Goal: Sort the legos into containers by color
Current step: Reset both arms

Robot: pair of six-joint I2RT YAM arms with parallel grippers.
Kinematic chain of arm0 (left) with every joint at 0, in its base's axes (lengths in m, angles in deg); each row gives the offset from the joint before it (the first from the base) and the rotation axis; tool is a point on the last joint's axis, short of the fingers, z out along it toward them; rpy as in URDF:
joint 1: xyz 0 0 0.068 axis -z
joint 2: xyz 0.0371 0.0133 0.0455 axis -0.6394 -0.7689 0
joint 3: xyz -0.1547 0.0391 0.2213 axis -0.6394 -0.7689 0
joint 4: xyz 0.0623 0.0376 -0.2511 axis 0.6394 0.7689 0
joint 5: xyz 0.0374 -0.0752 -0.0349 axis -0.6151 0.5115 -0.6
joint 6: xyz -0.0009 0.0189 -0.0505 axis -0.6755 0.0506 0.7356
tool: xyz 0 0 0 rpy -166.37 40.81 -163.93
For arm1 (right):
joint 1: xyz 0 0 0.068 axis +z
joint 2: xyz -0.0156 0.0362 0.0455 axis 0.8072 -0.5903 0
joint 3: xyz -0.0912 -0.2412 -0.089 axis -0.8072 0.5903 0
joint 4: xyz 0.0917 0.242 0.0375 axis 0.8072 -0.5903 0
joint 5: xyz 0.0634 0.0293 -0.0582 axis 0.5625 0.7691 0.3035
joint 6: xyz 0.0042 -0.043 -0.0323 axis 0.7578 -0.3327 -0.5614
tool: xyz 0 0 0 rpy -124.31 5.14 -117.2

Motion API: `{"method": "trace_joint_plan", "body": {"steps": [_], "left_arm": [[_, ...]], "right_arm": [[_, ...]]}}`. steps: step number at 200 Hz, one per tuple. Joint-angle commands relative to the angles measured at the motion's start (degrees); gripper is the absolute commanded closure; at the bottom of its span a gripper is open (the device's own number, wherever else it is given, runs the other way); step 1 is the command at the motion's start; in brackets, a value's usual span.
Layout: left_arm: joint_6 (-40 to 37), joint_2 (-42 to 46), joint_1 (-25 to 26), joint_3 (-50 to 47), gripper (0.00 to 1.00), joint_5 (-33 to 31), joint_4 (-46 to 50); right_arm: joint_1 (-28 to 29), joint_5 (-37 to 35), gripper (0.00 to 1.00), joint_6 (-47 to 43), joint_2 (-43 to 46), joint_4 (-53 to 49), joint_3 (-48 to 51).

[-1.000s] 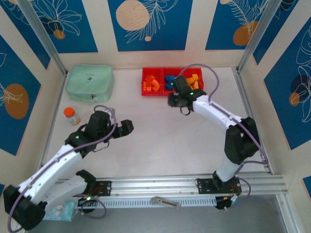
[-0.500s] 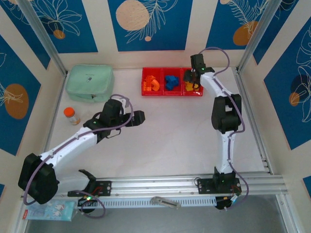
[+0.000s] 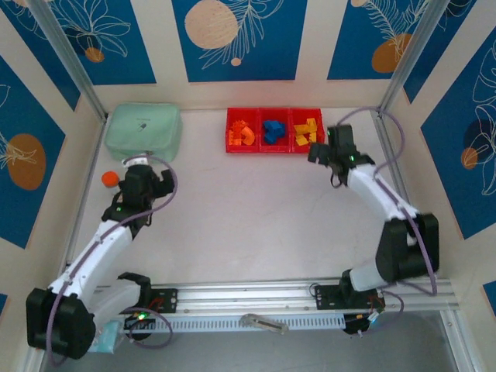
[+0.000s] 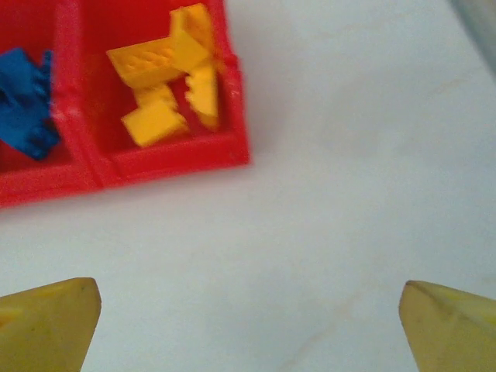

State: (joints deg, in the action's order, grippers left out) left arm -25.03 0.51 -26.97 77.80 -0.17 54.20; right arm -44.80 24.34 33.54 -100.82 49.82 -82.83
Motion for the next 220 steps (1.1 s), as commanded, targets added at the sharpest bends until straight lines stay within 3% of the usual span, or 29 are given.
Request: {"method": "trace_joint_plan", "body": {"steps": [1,19,48,63,77,97,110,129,220], "left_arm": [[-11.73,-1.66,-4.63,-8.67,0.01,-6.35,-13.67],[-12.99,-5.2,-7.09,-12.86,0.01,-2.31,-23.4],[-15.58,-14.51,-7.37,-19.73,0.01,4.97,-48.86],[-16.61,-18.93,-7.41,-17.93,0.01,8.41,-52.41],[-18.51,-23.31,-7.41,-18.32,0.01,10.5,-60.36],[-19.42,-29.82,-7.85,-18.94,0.01,14.28,-67.77],[-20.45,-34.23,-7.9,-19.77,0.01,15.85,-74.12],[-18.51,-32.87,-8.04,-15.85,0.01,12.63,-63.99],[-19.1,-33.3,-7.85,-15.99,0.01,12.0,-65.33]], "right_arm": [[-1.88,-4.57,0.01,-3.48,1.74,15.18,13.68],[-4.02,-1.19,0.01,-5.4,1.18,25.06,21.29],[-4.51,6.27,0.01,-10.43,1.07,42.68,27.72],[-6.36,11.99,0.01,-10.92,0.09,52.46,30.42],[-8.27,16.96,0.01,-10.23,-2.09,54.3,30.66],[-7.9,21.71,0.01,-12.33,-7.2,70.91,36.71],[-8.34,19.79,0.01,-11.2,-5.79,62.19,33.65],[-7.63,18.48,0.01,-11.8,-5.82,63.75,34.4],[-8.66,22.71,0.01,-12.12,-6.16,63.3,33.9]]}}
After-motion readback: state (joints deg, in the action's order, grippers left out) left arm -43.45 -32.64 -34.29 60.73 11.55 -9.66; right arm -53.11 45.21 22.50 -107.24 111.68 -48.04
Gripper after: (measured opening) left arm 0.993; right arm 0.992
